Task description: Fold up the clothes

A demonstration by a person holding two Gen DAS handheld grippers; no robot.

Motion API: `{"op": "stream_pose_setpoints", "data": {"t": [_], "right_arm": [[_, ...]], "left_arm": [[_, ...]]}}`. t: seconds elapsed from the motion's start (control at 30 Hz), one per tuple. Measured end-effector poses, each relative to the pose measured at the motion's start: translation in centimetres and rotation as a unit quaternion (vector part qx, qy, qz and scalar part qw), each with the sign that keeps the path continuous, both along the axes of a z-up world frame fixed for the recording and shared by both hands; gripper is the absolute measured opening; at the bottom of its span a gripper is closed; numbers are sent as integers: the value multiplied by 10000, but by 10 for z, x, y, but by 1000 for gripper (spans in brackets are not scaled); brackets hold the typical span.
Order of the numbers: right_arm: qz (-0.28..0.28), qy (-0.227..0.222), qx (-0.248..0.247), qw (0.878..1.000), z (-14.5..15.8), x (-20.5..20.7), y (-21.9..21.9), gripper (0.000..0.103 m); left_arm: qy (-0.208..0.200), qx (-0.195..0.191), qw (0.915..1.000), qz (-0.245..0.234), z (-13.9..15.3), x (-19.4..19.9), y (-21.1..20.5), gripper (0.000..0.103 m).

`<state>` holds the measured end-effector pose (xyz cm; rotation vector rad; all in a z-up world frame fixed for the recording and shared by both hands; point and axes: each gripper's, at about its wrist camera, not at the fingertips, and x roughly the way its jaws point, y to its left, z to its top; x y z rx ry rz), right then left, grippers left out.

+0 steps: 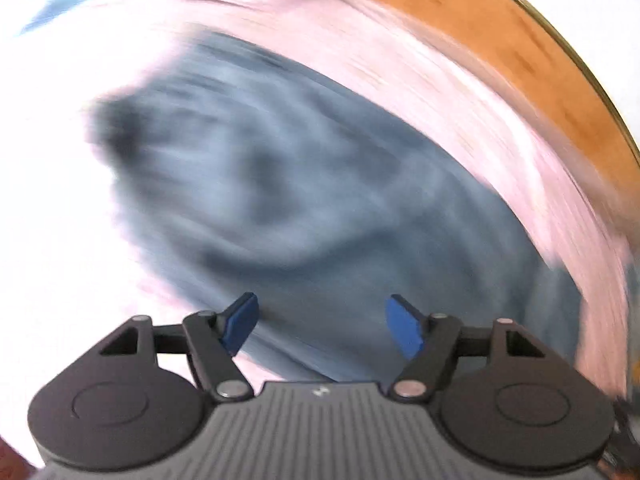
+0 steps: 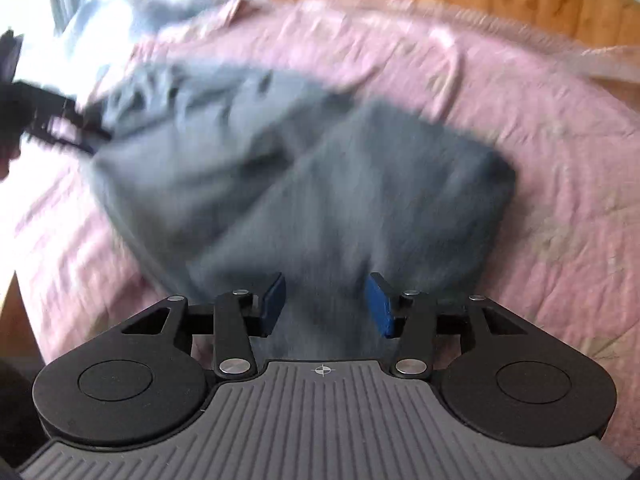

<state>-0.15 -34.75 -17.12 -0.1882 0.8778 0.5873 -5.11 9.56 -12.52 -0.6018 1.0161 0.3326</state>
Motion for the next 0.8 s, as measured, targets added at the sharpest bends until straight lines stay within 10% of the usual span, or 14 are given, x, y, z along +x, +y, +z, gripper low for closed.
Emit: {"op": "stream_pose_setpoints", "data": {"t": [0.2,0.4,0.43,0.5,0.57,0.7,0.8], "right_arm": [[-621,57,255,9977,35,14,69,55],[83,315,273,9991,39,42,215,65],[190,361,348,9986,40,48,238,67],[328,567,520,9965,39,65,280,69],[377,816,681,9936,35,84,313,70],[294,1006,661,9923,37,124,369,71],[351,740,606,9948,59,140,408,84]], "left_arm": [[-308,-20,9937,1073,-20,-12,130,74],[-883,-698,9924,494,-50,6,150,94],[-971,-772,9913,451,-51,7,151,91],[-1054,-830,9901,419,-49,8,152,46],[-1085,-770,9906,332,-45,9,151,25],[-1105,167,9929,-411,-13,14,125,23],[-1340,1059,9756,-1382,19,19,80,22]]}}
